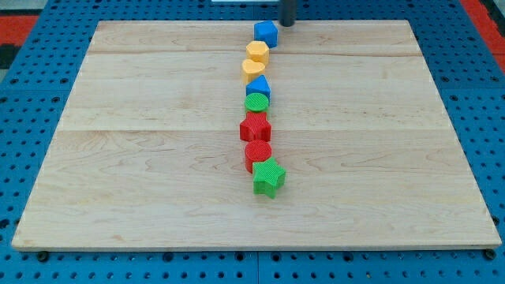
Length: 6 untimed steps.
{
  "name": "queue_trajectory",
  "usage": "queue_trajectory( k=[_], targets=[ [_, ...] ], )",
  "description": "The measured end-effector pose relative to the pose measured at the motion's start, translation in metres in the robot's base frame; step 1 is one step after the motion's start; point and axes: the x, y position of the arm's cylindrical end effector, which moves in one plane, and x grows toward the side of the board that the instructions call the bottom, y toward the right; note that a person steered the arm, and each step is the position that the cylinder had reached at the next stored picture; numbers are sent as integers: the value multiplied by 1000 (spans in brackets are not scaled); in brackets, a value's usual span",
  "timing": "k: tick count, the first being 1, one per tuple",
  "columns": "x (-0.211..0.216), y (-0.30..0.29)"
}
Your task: Move blue cube a bit down
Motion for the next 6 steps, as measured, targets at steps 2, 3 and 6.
queue_trajectory(
  k=[2,3,6],
  targets=[
    [2,42],
    [0,12],
    [2,-66]
  ],
)
